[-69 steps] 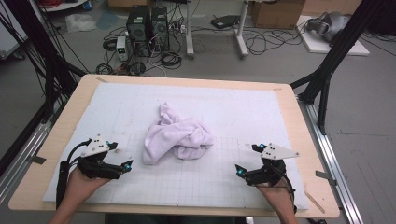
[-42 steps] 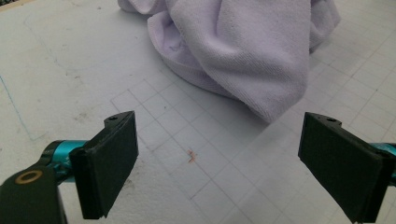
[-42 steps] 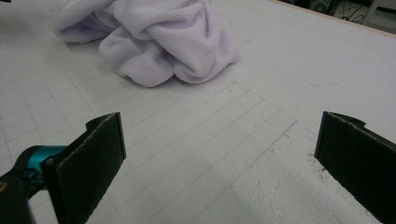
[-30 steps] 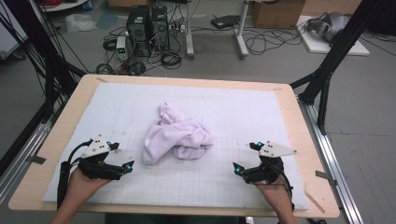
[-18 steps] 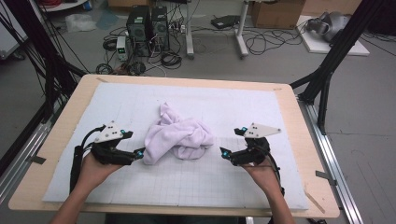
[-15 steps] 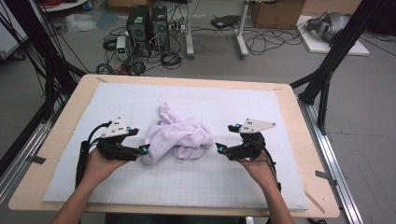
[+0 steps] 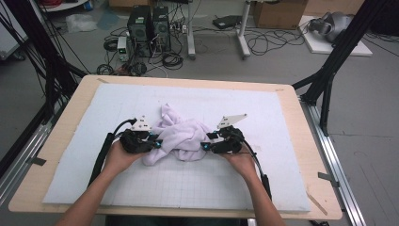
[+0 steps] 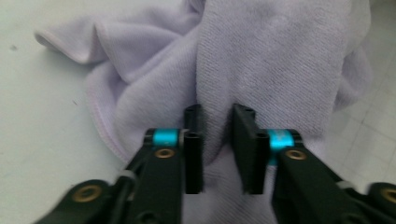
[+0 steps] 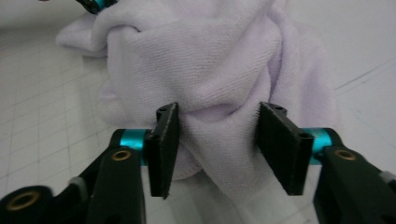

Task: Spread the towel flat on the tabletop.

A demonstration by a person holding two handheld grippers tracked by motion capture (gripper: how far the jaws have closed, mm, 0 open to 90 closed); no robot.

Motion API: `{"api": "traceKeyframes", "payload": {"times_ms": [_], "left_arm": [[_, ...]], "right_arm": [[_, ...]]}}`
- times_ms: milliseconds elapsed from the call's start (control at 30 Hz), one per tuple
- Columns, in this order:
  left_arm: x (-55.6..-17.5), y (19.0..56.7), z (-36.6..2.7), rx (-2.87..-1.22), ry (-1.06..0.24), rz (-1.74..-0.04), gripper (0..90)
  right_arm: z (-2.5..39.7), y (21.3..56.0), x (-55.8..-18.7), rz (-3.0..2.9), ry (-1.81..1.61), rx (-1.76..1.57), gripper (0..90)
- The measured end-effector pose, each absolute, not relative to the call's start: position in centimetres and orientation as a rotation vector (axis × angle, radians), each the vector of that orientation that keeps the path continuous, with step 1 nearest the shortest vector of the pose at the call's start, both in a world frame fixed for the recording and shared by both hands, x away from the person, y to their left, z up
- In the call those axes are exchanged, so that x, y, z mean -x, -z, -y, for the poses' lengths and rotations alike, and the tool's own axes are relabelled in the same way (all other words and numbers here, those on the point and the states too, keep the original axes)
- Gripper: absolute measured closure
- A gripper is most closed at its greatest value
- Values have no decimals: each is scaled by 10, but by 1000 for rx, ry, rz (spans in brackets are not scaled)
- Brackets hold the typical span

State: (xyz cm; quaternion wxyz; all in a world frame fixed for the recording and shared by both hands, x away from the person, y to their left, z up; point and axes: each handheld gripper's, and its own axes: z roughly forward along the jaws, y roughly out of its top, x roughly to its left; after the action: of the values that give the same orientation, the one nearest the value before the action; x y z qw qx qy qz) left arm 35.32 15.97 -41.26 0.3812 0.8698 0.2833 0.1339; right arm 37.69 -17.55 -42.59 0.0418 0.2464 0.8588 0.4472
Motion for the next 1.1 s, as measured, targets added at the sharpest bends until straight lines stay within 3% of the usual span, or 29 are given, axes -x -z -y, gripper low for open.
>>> {"api": "traceKeyframes", "payload": {"times_ms": [33,167,400,567,667,767,800,833,867,967,1100], "left_arm": [[-352,410,-163,-2213,-341,-722,853],[-342,397,-173,-2178,-362,-721,865],[-312,367,-192,-2120,-419,-690,867],[-268,348,-201,-2111,-450,-619,867],[-256,350,-205,-2123,-434,-610,867],[-247,372,-211,-2163,-375,-610,862],[-247,372,-211,-2163,-375,-610,844],[-248,378,-211,-2175,-356,-611,771],[-248,383,-211,-2185,-351,-624,771],[-253,386,-212,-2168,-346,-647,508],[-263,377,-208,-2143,-343,-624,441]], "right_arm": [[172,429,-378,-2655,-1361,-719,690],[173,420,-373,-2657,-1344,-664,783],[196,367,-348,-2541,-1420,-549,809],[200,336,-321,-2565,-1409,-440,811],[196,334,-308,-2597,-1373,-394,810],[190,357,-291,-2674,-1357,-363,807],[189,368,-289,-2707,-1338,-380,796],[188,379,-289,-2739,-1327,-391,753],[188,379,-289,-2739,-1327,-391,753],[194,396,-287,-2775,-1388,-445,577],[205,378,-294,-2644,-1493,-481,518]]}}
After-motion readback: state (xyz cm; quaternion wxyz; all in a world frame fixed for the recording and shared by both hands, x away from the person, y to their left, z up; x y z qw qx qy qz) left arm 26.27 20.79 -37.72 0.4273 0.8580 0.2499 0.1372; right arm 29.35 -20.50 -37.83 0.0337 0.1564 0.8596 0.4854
